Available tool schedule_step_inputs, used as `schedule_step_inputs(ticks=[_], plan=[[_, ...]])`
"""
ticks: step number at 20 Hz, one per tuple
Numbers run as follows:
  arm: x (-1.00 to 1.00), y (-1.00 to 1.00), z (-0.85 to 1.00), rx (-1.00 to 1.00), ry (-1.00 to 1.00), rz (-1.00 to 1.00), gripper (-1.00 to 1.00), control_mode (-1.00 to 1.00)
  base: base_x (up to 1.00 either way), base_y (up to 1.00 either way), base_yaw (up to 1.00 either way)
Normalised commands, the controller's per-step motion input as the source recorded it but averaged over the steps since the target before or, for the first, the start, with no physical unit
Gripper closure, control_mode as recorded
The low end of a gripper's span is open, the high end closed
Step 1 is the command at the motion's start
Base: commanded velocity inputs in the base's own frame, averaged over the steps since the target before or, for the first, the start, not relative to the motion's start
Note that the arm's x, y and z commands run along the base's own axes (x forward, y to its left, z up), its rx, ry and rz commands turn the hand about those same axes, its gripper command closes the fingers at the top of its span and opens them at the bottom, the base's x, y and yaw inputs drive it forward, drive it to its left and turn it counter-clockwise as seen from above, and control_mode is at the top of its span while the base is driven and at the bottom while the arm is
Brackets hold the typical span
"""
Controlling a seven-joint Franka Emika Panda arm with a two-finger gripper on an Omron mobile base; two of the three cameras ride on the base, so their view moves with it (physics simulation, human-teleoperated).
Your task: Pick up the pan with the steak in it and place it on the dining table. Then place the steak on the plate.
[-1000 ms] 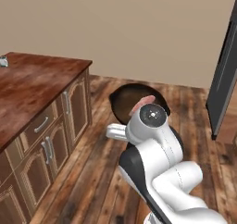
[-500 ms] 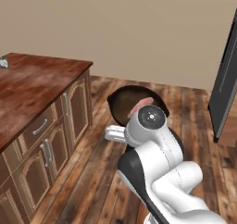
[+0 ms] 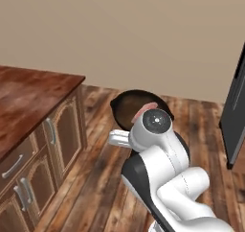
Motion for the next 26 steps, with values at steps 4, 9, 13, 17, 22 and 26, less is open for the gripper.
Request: schedule_step_inputs(ticks=[4,9,13,17,22,26], plan=[[0.0,0.0,0.0,0.0,0.0,0.0,1.0,1.0,1.0,-0.22,0.0],[0.0,0.0,0.0,0.0,0.0,0.0,1.0,1.0,1.0,-0.22,0.0],[0.0,0.0,0.0,0.0,0.0,0.0,1.0,1.0,1.0,-0.19,0.0],[0.0,0.0,0.0,0.0,0.0,0.0,1.0,1.0,1.0,-0.19,0.0],[0.0,0.0,0.0,0.0,0.0,0.0,1.0,1.0,1.0,-0.17,0.0],[0.0,0.0,0.0,0.0,0.0,0.0,1.0,1.0,1.0,-0.16,0.0]])
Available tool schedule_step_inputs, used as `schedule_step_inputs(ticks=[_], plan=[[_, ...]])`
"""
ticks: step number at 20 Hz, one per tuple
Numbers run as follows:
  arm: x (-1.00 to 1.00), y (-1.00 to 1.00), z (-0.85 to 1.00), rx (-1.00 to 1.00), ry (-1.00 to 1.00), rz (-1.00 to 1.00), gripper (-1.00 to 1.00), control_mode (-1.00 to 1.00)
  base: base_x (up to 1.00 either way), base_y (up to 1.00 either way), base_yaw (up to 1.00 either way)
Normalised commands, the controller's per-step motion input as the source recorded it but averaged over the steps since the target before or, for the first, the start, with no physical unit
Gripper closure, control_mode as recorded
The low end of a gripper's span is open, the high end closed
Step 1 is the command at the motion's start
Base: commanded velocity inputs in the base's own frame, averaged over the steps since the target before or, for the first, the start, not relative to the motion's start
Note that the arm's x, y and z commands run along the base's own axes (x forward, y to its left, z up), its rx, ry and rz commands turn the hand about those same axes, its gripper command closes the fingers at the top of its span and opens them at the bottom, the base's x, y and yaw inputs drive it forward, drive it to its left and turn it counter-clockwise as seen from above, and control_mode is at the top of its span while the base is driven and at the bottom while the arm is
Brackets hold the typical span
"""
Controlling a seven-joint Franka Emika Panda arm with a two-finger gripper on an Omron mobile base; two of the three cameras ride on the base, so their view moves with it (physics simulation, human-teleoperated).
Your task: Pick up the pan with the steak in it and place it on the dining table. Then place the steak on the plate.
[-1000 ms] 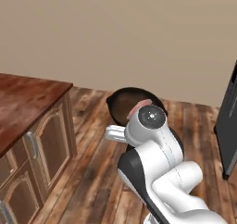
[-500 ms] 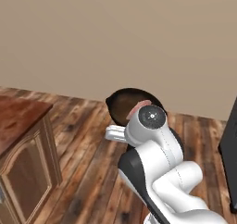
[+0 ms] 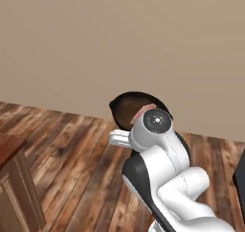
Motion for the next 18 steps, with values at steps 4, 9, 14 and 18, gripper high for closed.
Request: schedule_step_inputs(ticks=[4,9,14,18], plan=[[0.0,0.0,0.0,0.0,0.0,0.0,1.0,1.0,1.0,-0.13,0.0],[0.0,0.0,0.0,0.0,0.0,0.0,1.0,1.0,1.0,-0.15,0.0],[0.0,0.0,0.0,0.0,0.0,0.0,1.0,1.0,1.0,-0.16,0.0],[0.0,0.0,0.0,0.0,0.0,0.0,1.0,1.0,1.0,-0.17,0.0]])
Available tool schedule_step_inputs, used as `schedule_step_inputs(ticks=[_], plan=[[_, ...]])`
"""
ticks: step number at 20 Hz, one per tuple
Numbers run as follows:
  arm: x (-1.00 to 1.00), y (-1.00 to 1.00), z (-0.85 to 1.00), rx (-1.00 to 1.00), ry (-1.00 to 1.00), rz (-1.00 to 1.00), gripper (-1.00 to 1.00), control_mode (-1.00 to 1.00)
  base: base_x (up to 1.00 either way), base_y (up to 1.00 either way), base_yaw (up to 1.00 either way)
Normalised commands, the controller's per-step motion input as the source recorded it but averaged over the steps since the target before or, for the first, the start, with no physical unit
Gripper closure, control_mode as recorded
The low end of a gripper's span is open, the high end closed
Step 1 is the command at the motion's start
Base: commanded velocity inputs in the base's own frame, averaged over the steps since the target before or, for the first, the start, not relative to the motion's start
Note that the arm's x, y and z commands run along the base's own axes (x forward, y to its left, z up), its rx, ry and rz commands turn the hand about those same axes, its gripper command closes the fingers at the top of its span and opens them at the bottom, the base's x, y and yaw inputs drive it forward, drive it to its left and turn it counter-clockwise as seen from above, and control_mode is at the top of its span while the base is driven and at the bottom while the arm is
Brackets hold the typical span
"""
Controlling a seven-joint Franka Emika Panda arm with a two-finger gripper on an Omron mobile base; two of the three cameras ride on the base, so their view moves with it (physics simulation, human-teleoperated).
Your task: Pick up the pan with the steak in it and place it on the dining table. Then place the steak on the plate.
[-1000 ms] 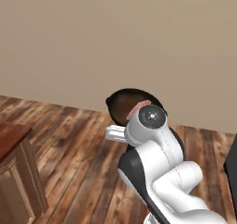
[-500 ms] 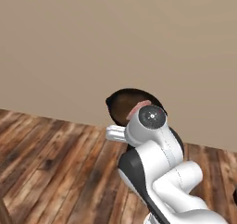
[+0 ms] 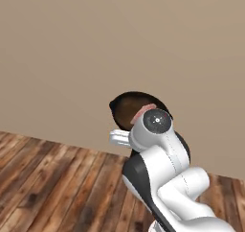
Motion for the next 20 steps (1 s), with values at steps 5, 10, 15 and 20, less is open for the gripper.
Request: schedule_step_inputs(ticks=[5,10,15,20], plan=[[0.0,0.0,0.0,0.0,0.0,0.0,1.0,1.0,0.82,-0.18,0.09],[0.0,0.0,0.0,0.0,0.0,0.0,1.0,1.0,0.18,-0.21,0.36],[0.0,0.0,0.0,0.0,0.0,0.0,1.0,1.0,0.01,-0.05,0.46],[0.0,0.0,0.0,0.0,0.0,0.0,1.0,1.0,0.0,-0.01,0.48]])
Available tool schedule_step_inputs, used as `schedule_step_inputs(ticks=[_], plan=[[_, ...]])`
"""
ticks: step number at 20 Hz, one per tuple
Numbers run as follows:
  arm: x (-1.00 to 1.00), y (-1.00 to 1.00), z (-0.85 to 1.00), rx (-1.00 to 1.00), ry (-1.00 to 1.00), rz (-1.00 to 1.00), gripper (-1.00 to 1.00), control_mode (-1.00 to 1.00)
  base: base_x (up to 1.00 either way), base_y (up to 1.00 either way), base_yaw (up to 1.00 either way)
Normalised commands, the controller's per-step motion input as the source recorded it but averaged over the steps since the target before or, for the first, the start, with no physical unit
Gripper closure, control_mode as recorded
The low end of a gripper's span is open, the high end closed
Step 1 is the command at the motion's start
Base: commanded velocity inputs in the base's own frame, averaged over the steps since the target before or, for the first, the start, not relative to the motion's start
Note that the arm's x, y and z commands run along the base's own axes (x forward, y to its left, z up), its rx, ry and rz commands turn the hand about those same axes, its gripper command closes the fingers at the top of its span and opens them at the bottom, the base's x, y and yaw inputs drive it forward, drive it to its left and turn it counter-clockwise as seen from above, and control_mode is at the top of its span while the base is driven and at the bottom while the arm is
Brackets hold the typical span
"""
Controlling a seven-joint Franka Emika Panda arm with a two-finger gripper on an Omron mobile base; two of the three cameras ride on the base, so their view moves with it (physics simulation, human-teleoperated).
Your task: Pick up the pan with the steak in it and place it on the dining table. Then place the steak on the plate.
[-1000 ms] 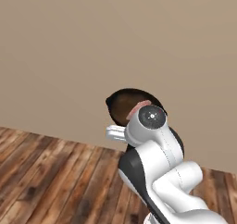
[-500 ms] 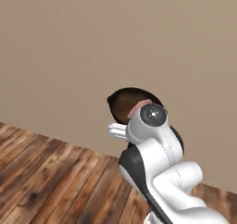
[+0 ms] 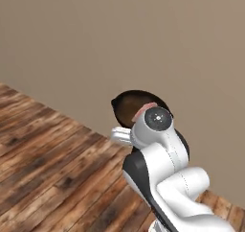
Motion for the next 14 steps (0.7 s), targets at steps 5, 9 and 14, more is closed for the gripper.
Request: schedule_step_inputs(ticks=[5,9,14], plan=[[0.0,0.0,0.0,0.0,0.0,0.0,1.0,1.0,0.0,0.0,0.48],[0.0,0.0,0.0,0.0,0.0,0.0,1.0,1.0,-0.01,0.0,0.5],[0.0,0.0,0.0,0.0,0.0,0.0,1.0,1.0,-0.02,0.0,0.5]])
